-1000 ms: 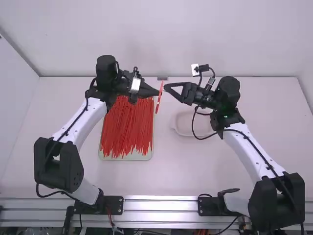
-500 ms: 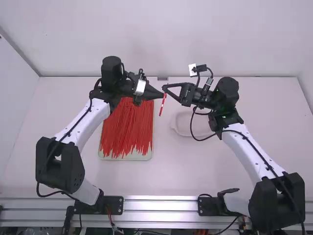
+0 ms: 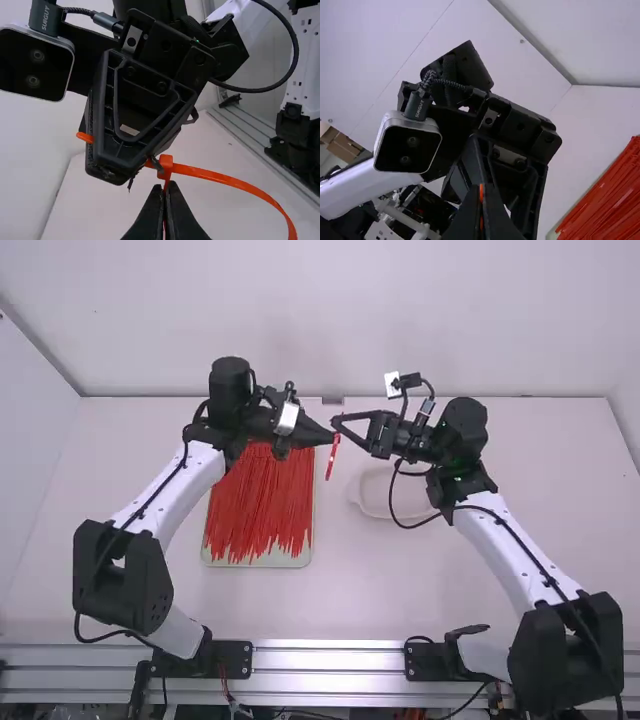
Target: Fasten the cable tie
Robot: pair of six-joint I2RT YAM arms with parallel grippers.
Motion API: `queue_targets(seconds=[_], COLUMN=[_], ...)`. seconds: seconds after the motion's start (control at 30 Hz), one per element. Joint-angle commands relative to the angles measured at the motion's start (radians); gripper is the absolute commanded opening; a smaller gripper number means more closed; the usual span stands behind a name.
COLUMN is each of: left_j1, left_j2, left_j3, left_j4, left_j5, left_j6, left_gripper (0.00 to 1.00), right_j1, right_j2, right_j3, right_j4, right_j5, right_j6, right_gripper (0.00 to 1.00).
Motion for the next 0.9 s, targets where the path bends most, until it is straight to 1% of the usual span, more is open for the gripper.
queue_targets(seconds=[0.0, 0.1, 0.3, 0.57, 0.87], left_j1=[0.003, 0.003, 0.003, 0.003, 0.003], left_j2=[-0.008, -0.008, -0.008, -0.008, -0.008], left_j3=[0.000, -0.011, -0.058, -0.158, -0.284], left_j4=[-0.023, -0.066, -0.072, -0.071, -0.071], left_j5=[0.018, 0.019, 0.021, 0.023, 0.032], left_j6=[0.011, 0.050, 0.059, 0.044, 0.010], left_gripper=[0.02, 0.02, 0.02, 0.02, 0.02], right_j1=[-0.001, -0.002, -0.005, -0.038, -0.046], right_j2=[0.003, 0.003, 0.003, 0.003, 0.002], right_j3=[0.003, 0.003, 0.003, 0.003, 0.003], right_j4=[0.007, 0.008, 0.040, 0.068, 0.140], right_j5=[-0.005, -0.003, -0.003, -0.006, -0.013], right_j6=[0.006, 0.006, 0.025, 0.051, 0.096], right_gripper=[0.00, 0.00, 0.00, 0.00, 0.00])
